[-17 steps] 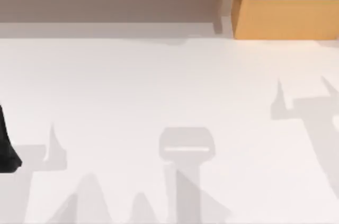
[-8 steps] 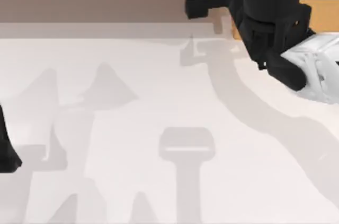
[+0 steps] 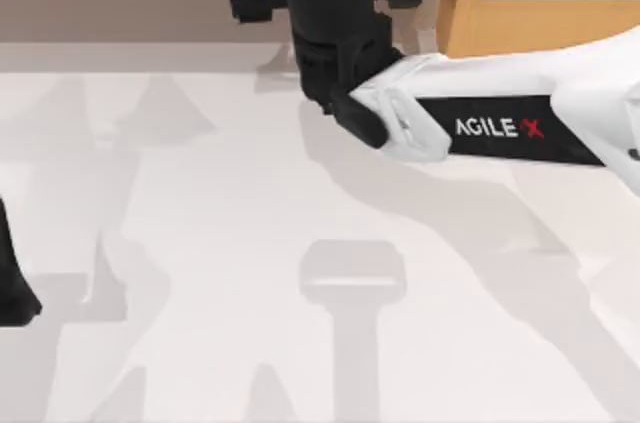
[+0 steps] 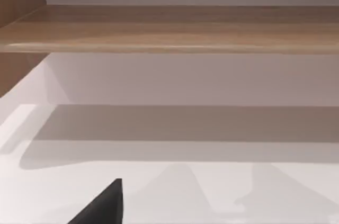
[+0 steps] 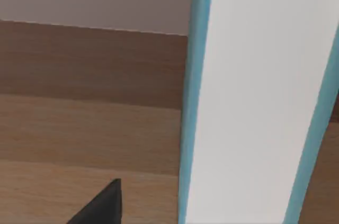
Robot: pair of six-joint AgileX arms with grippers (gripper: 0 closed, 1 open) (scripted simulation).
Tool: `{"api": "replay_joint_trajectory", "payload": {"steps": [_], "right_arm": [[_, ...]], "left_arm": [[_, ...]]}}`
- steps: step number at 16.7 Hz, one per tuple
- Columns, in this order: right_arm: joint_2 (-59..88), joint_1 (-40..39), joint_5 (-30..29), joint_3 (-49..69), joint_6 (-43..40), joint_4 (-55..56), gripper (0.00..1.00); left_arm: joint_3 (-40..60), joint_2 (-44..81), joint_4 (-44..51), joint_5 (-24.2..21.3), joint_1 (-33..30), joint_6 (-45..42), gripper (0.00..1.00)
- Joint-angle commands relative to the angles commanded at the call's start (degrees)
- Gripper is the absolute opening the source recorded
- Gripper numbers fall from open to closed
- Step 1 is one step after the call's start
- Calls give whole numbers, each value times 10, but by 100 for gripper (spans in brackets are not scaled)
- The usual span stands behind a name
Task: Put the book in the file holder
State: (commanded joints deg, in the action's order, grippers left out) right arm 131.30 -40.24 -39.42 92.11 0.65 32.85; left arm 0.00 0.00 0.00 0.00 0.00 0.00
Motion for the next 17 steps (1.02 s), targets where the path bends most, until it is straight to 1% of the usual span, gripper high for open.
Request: {"api": "replay_joint_trajectory", "payload": {"steps": [3,5,11,17], "right_arm": [[26,-3,-25,61,-8,9,100],[23,-4,-32,77,-11,12,100],[24,-1,-30,78,-10,11,100],[56,10,-18,137,-11,-14,100]], "left_arm": [[0,0,0,0,0,0,100],[0,0,0,0,0,0,100],[0,0,0,0,0,0,100],[0,0,0,0,0,0,100]]}}
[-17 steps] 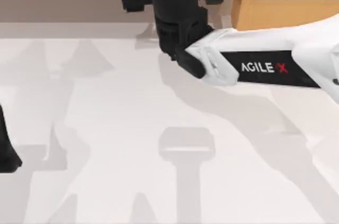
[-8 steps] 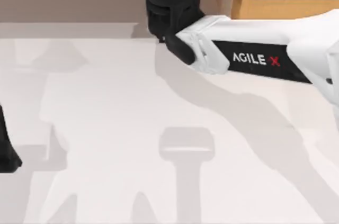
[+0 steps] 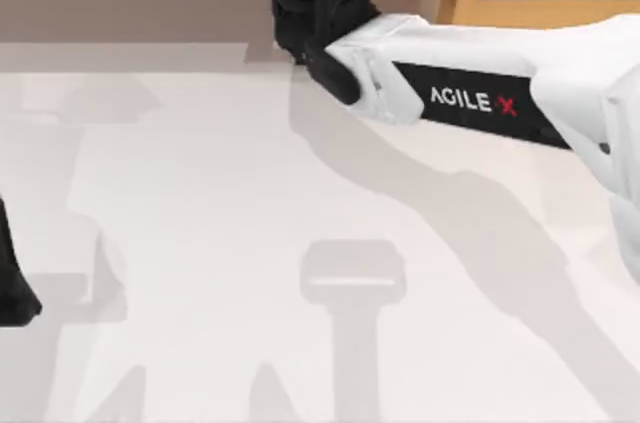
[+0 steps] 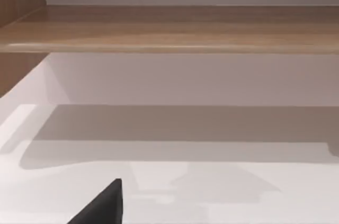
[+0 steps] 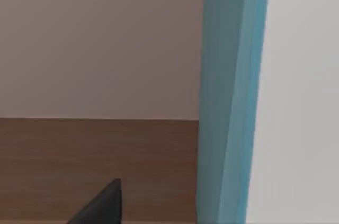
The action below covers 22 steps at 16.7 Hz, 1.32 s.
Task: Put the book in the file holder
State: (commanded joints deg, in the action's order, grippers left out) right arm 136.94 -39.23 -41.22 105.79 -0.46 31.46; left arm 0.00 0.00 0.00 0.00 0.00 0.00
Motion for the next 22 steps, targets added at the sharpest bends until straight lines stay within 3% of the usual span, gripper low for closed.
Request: {"api": "replay_joint_trajectory", "payload": {"steps": [4,17,22], "right_arm": [[1,1,1,3,0,-1,100],[1,1,1,3,0,-1,2],[1,1,1,3,0,-1,0]], "left_arm": [[0,0,0,0,0,0,100],[0,0,0,0,0,0,100],[0,0,0,0,0,0,100]]}}
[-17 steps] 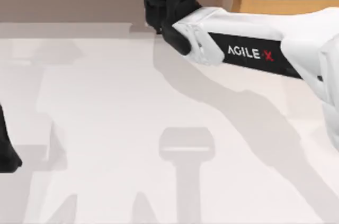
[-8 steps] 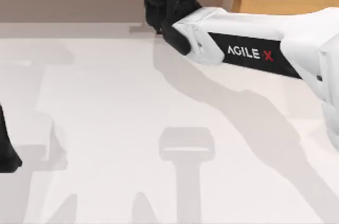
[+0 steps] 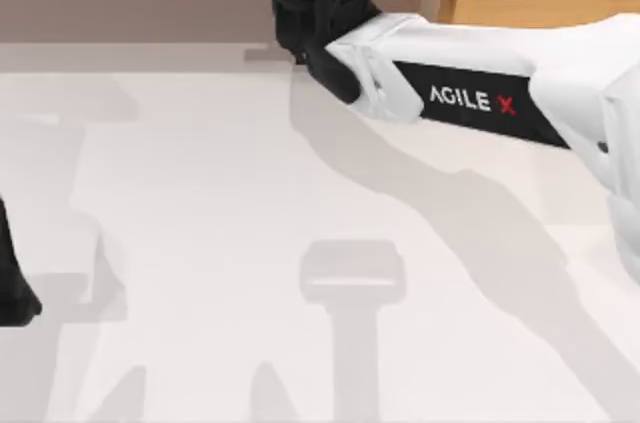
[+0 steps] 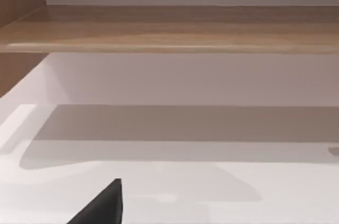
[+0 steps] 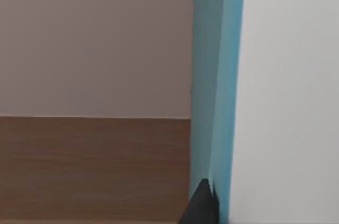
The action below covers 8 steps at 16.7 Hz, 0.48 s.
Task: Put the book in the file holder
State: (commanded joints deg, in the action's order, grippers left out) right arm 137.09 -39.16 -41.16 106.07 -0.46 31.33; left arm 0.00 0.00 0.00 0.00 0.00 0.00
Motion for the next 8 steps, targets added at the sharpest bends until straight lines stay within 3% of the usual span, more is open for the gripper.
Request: {"api": "replay_joint_trajectory", "payload": {"steps": [8], "right_arm": [[-9,-2,0,13,1,-21,0]], "left_arm": [[0,0,0,0,0,0,100]]}}
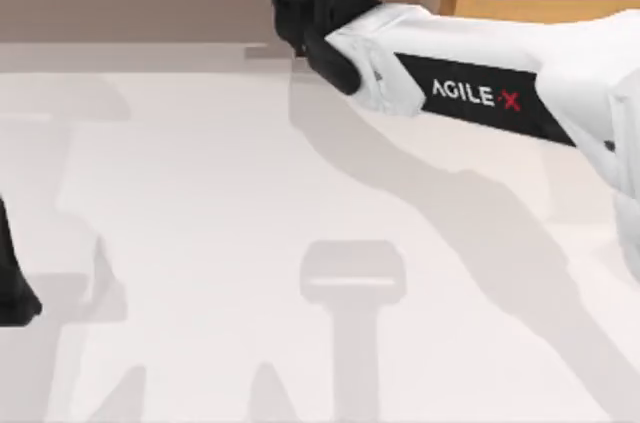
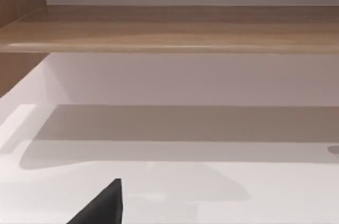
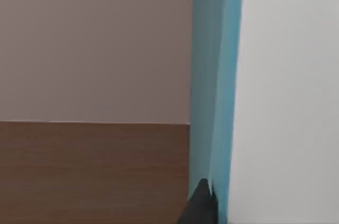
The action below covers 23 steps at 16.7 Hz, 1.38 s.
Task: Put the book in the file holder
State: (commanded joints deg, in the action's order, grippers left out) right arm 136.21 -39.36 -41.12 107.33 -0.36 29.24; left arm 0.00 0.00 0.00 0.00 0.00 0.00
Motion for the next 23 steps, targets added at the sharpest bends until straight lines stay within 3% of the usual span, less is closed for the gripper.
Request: {"api": "replay_joint_trajectory", "payload": {"steps": [7,11,17,23], "right_arm": [[-4,0,3,-2,2,-4,0],[-61,2,49,-74,33,16,0],[-220,8,207,-300,141,68,0],[-386,67,401,-563,284,116,0]], "left_arm": [[0,0,0,0,0,0,100],[0,0,0,0,0,0,100],[0,0,0,0,0,0,100],[0,0,0,0,0,0,100]]}}
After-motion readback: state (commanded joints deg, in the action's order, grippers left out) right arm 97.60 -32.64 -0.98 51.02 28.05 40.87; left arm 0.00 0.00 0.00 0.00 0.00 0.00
